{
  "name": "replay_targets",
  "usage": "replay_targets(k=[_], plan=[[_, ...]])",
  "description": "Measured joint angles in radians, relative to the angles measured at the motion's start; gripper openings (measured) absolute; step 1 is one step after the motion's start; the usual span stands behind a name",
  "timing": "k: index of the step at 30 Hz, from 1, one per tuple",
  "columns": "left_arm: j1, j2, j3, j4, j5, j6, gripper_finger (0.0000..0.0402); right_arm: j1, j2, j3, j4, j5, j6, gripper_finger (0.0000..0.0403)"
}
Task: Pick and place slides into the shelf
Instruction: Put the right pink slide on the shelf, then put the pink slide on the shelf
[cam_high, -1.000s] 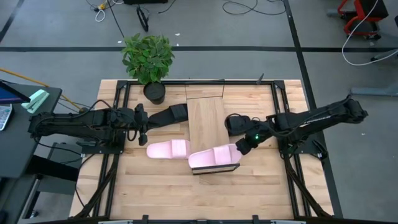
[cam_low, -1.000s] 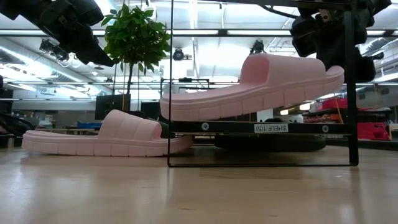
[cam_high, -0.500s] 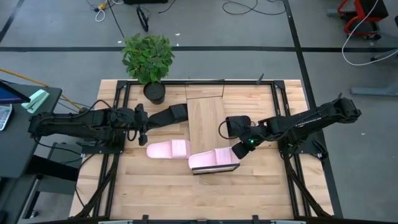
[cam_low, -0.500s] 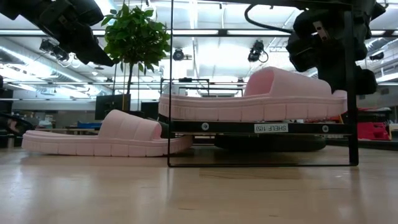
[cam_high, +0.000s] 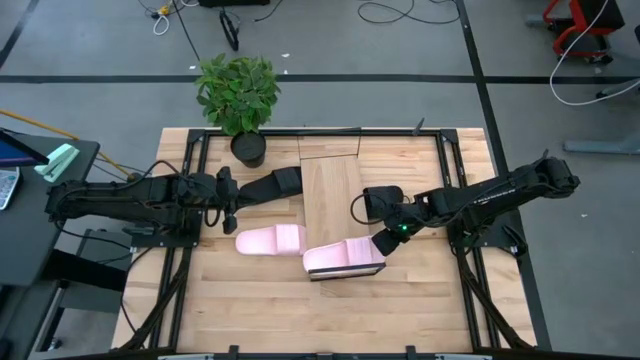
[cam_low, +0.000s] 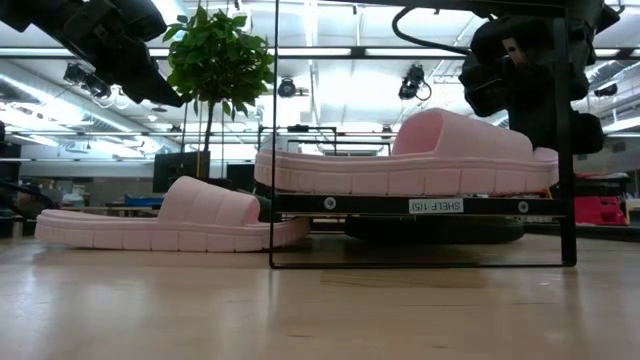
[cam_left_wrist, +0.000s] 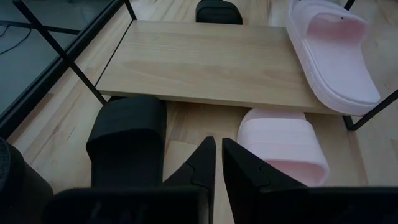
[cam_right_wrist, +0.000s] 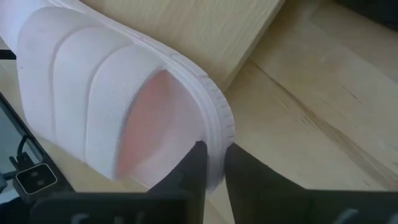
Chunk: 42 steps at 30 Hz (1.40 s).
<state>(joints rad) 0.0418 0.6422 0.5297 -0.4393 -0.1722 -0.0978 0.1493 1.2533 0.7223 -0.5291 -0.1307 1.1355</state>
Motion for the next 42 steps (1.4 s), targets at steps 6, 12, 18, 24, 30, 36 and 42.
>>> replay_targets(k=[6, 12, 18, 24, 30, 36, 42], plan=[[0.0, 0.0, 0.0, 0.0, 0.0, 0.0, 0.0023, 0.0, 0.0, 0.0, -0.022, 0.008, 0.0, 0.0086], [0.0, 0.0, 0.0, 0.0, 0.0, 0.0, 0.003, 0.0, 0.0, 0.0, -0.097, 0.01, 0.012, 0.0137], [0.0, 0.0, 0.0, 0.0, 0.0, 0.0, 0.0036, 0.0, -0.008, 0.0, -0.089, 0.004, -0.009, 0.0178], [0.0, 0.0, 0.0, 0.0, 0.0, 0.0, 0.0026, 0.0, -0.082, 0.0, -0.141, -0.007, 0.005, 0.0201], [0.001, 0.0, -0.001, 0.001, -0.022, -0.059, 0.0026, 0.0, -0.223, 0.0, -0.264, 0.128, 0.013, 0.0201], [0.0, -0.002, -0.033, -0.015, -0.002, -0.32, 0.0031, 0.0, -0.315, 0.0, -0.303, 0.307, -0.028, 0.0193], [0.0, -0.001, -0.081, -0.028, 0.093, -0.568, 0.0022, 0.0, -0.333, 0.0, -0.305, 0.363, -0.127, 0.0192]])
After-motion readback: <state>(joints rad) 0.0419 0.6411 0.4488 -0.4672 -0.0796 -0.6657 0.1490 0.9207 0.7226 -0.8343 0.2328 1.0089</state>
